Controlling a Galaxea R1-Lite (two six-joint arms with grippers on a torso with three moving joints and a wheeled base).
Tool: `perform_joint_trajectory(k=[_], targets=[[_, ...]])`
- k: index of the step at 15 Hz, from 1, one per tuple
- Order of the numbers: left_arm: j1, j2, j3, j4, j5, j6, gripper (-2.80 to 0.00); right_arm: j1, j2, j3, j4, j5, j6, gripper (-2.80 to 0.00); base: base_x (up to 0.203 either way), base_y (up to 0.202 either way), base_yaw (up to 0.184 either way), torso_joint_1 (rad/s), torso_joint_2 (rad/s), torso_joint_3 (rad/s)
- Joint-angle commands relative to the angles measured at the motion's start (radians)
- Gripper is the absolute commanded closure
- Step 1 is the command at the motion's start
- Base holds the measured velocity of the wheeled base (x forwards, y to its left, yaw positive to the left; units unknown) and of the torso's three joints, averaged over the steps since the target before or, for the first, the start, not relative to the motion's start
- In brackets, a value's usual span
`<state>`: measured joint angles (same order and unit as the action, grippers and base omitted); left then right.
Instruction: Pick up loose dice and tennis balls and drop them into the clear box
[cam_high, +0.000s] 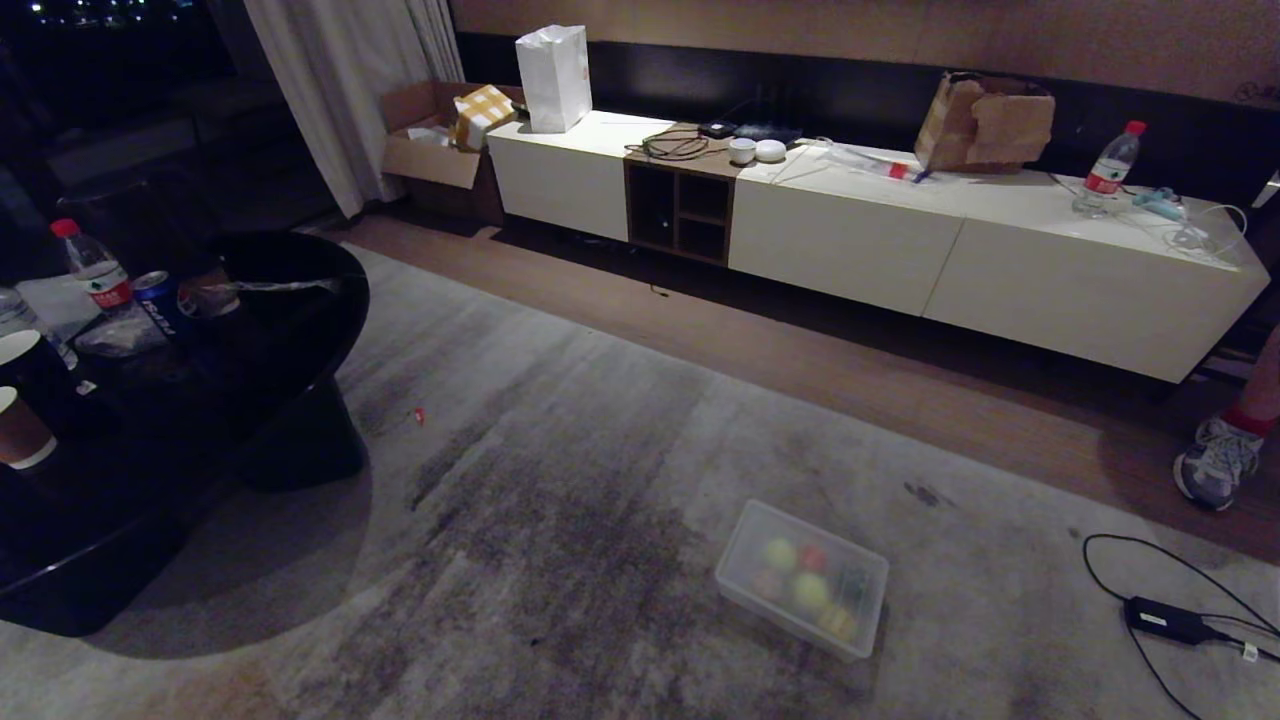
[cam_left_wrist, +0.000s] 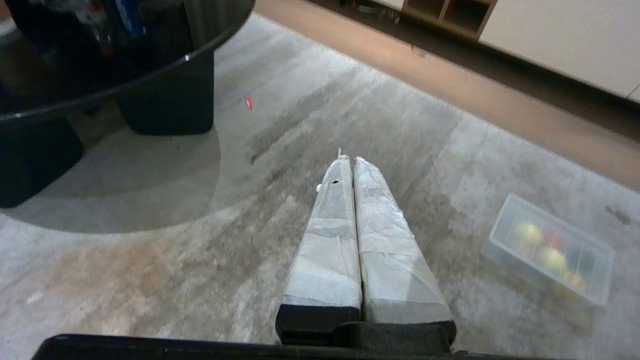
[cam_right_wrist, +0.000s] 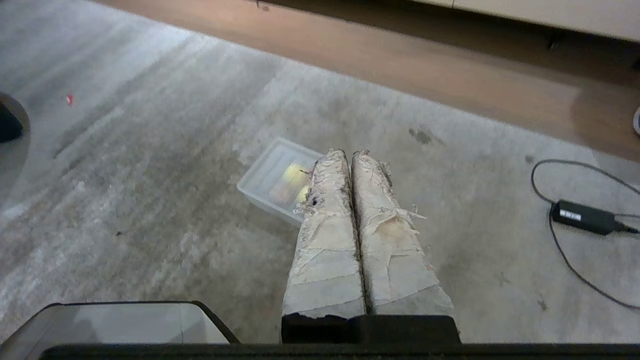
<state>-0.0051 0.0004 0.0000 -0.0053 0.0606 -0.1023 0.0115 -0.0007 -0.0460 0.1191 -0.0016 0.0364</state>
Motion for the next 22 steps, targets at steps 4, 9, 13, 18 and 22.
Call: perform_joint_trajectory(k=[4,9,13,18,22], targets=[[0.001,0.001,0.002,-0.001,0.001,-0.006,0.00,0.001,0.002,0.000,0.001,0.000,-0.001,0.00,0.000,0.000,0.000,0.004,0.00,0.197],[0.001,0.001,0.002,0.002,-0.002,0.004,0.00,0.001,0.002,0.000,0.001,0.000,-0.001,0.00,0.000,0.000,0.000,0.002,0.00,0.125],[0.000,0.001,0.002,0.002,-0.001,0.003,0.00,0.001,0.002,0.000,0.004,0.000,-0.001,0.00,0.000,0.000,0.000,0.001,0.00,0.010],[0.000,0.001,0.002,0.002,-0.001,0.003,0.00,0.001,0.002,-0.002,0.003,0.000,0.000,0.00,0.002,-0.002,0.080,0.003,0.00,0.002],[0.000,0.001,0.002,0.002,0.001,0.001,0.00,0.001,0.002,-0.001,0.003,0.000,0.000,0.00,0.001,-0.008,0.165,0.001,0.00,0.002]])
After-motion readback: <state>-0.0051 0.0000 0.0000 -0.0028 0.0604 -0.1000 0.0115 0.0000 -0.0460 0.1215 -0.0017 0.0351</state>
